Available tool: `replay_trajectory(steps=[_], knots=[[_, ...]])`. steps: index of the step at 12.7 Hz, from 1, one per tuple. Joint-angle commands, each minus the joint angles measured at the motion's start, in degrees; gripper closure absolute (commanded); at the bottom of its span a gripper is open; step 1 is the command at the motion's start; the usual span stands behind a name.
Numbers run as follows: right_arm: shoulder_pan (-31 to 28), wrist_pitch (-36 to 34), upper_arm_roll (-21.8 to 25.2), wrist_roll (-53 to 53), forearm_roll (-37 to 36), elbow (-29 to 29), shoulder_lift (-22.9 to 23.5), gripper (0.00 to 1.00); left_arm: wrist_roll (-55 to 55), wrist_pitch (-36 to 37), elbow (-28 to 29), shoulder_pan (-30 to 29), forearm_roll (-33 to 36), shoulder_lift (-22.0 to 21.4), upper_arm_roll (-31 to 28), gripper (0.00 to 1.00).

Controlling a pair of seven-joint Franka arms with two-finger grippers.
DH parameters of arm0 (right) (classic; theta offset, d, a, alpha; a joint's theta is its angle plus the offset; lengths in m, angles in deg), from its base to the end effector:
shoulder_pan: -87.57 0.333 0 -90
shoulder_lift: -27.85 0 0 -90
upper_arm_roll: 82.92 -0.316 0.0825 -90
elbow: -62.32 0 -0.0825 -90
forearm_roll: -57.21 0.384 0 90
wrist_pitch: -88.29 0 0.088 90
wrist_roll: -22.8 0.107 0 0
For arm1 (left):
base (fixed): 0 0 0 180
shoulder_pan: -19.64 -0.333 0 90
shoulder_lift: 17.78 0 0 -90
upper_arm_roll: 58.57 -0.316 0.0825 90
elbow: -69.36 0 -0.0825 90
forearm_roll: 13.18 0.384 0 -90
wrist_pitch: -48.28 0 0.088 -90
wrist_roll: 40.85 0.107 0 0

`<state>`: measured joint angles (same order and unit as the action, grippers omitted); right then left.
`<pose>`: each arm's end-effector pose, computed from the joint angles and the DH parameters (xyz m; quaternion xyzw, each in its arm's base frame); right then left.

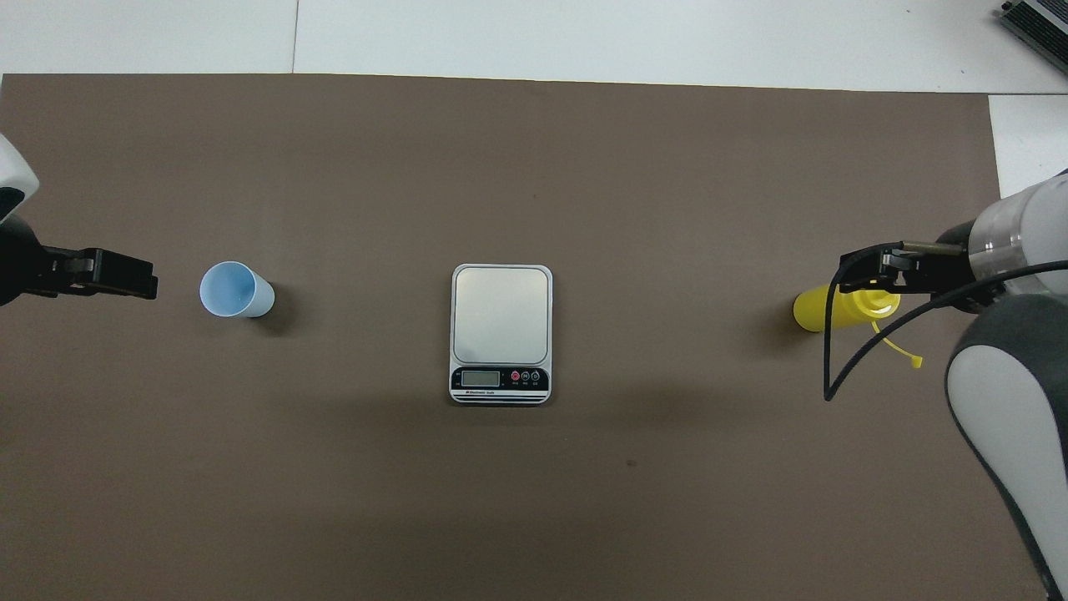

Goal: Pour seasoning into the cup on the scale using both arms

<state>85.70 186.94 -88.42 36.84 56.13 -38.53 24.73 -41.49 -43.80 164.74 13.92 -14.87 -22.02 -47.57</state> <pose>0.5455 0.0341 0.5774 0.9959 -0.0894 0.0096 0.0106 0.5317 -0.0560 0.6228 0.9991 -0.0399 0.0071 0.0081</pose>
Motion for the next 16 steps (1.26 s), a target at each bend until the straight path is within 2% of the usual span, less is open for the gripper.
replay_trajectory(steps=[1, 10, 14, 16], knots=[[-0.8, 0.2, -0.2, -1.0, 1.2, -0.3, -0.4, 0.00, 0.6, -0.2, 1.8, -0.1, -0.5, -1.8, -0.1, 0.00], [-0.8, 0.2, -0.2, -1.0, 1.2, -0.3, -0.4, 0.00, 0.5, -1.6, 1.7, -0.9, -1.4, -1.4, -0.4, 0.00], [-0.8, 0.3, -0.2, -1.0, 1.2, -0.5, -0.3, 0.00, 0.3, -3.9, -1.1, -1.0, -1.6, 4.6, -0.5, 0.00], [-0.8, 0.2, -0.2, -1.0, 1.2, -0.5, -0.4, 0.00, 0.3, -8.4, -0.9, -1.7, -1.1, 8.6, -0.6, 0.00]])
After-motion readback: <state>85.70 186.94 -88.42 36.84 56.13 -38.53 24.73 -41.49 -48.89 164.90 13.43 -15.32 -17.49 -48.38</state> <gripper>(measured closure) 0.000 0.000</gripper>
